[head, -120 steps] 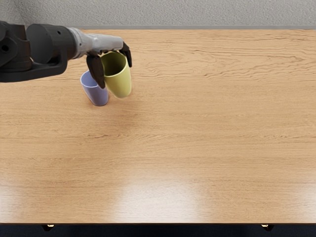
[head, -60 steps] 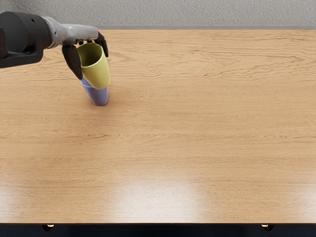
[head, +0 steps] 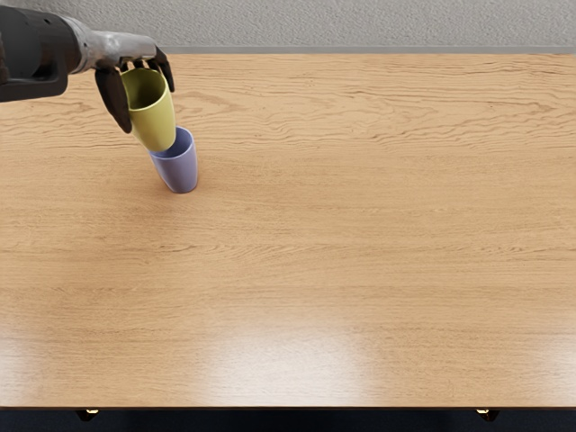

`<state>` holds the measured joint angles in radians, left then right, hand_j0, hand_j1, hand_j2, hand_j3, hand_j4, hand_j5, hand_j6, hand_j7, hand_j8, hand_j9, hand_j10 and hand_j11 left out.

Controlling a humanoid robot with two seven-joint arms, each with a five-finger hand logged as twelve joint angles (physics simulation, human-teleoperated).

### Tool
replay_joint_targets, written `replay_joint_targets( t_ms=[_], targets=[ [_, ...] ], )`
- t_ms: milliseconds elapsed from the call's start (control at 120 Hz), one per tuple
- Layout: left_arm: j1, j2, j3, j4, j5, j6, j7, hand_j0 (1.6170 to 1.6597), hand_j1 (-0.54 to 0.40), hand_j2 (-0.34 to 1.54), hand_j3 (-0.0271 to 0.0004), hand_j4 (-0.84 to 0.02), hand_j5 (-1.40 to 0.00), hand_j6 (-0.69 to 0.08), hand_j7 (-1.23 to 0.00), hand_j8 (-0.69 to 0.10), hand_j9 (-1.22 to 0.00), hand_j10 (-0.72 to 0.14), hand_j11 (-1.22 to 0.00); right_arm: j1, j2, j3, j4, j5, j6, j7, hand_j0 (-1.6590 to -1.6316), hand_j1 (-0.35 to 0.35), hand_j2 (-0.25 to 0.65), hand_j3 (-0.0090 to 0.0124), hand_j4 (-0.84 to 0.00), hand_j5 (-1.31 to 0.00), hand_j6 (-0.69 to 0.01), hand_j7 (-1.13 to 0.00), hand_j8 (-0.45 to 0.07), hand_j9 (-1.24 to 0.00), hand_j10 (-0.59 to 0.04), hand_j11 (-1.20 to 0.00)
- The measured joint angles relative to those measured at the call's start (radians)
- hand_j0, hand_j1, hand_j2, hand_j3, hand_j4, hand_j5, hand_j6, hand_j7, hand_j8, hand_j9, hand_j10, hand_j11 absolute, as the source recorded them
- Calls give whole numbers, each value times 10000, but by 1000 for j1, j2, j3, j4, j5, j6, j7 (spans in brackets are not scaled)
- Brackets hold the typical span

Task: Pick up cup and place in cup with left hand

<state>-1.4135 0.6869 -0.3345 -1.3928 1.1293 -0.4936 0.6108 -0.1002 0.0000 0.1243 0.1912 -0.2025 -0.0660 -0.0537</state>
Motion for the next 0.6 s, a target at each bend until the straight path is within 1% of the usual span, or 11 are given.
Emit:
replay_joint_targets(
  t_ms=[33,133,192,275,367,600],
  targets=[
    [-3,-9,0,6,0,2,0,16558,-828,462,0,-4341,-5990,-3093,-5850,-3283,-5900,-4427,-5900,0,0,0,0,0,0,0,-16581,-3203,-48,0,-241,-311,-241,-311,-240,-311,-240,-311],
    [-4,-39,0,31,5,5,0,16557,-875,502,0,-4373,-6006,-3050,-5887,-3247,-5918,-4426,-5918,1,0,0,0,0,0,0,-16581,-3203,-48,0,-241,-311,-241,-311,-241,-311,-240,-311],
    [-10,-43,0,47,6,5,0,16556,-819,488,0,-4375,-6017,-3135,-5965,-3273,-5934,-4423,-5937,1,0,0,-1,0,0,0,-16581,-3203,-48,0,-241,-311,-242,-311,-241,-311,-240,-311],
    [-10,-45,1,65,11,5,0,16556,-865,532,0,-4406,-6002,-3013,-5988,-3261,-5947,-4438,-5950,1,0,0,-1,0,0,0,-16581,-3203,-48,0,-241,-311,-242,-311,-241,-311,-240,-311],
    [-10,-78,10,86,27,3,0,16557,-918,569,0,-4389,-5980,-2987,-5908,-3175,-5945,-4447,-5943,2,0,0,-1,0,0,0,-16581,-3204,-48,0,-240,-310,-241,-310,-240,-310,-239,-310],
    [-6,-83,21,113,42,4,0,16557,-880,534,0,-4429,-5970,-3012,-5971,-3229,-5935,-4445,-5935,2,0,0,-1,0,0,0,-16581,-3204,-48,0,-240,-311,-241,-311,-240,-311,-240,-311]
  ],
)
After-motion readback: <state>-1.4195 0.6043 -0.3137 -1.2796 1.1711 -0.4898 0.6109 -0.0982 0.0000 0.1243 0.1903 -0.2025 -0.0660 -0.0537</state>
